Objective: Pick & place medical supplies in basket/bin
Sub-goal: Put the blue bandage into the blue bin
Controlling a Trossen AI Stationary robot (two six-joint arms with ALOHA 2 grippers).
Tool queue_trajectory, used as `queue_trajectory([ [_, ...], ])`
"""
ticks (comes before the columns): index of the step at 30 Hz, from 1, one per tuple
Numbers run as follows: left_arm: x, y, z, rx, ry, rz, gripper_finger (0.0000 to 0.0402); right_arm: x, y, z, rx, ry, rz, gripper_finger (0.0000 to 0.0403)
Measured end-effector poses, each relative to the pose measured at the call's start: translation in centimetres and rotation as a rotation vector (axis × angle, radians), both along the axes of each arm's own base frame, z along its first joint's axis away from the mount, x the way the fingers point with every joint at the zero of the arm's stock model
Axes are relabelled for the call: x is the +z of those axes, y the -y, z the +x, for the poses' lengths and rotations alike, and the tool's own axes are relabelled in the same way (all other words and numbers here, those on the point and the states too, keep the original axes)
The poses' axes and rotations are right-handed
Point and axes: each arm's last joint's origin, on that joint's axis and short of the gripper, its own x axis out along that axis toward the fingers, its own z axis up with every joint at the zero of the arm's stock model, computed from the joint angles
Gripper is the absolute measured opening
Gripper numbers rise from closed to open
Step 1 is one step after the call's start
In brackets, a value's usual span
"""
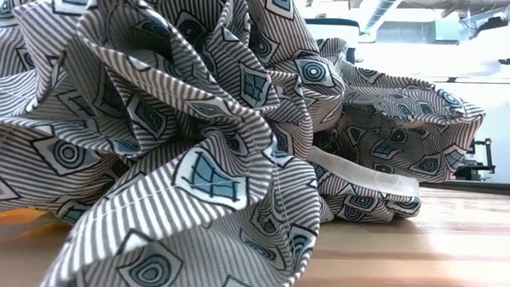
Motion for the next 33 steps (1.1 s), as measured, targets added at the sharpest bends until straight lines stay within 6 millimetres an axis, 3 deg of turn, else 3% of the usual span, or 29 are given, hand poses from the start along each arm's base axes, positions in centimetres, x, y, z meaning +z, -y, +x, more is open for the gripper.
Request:
queue_trajectory([
  [6, 0.2, -0.2, -0.6, 0.032, -0.003, 0.008, 0.0141, -2.6, -2.3, -4.5, -0.149, -0.352, 0.050, 0.0118],
  [15, 0.4, -0.4, -1.0, 0.062, 0.010, 0.000, 0.0156, -8.5, -5.6, -7.4, -0.433, -0.650, 0.296, 0.0123],
  [28, 0.4, -0.3, -1.1, 0.029, 0.014, -0.021, 0.0169, -13.8, -8.1, -9.2, -0.590, -0.793, 0.469, 0.0239],
  [33, 0.4, -0.3, -1.1, 0.025, 0.014, -0.028, 0.0168, -14.9, -9.0, -10.2, -0.641, -0.818, 0.483, 0.0249],
])
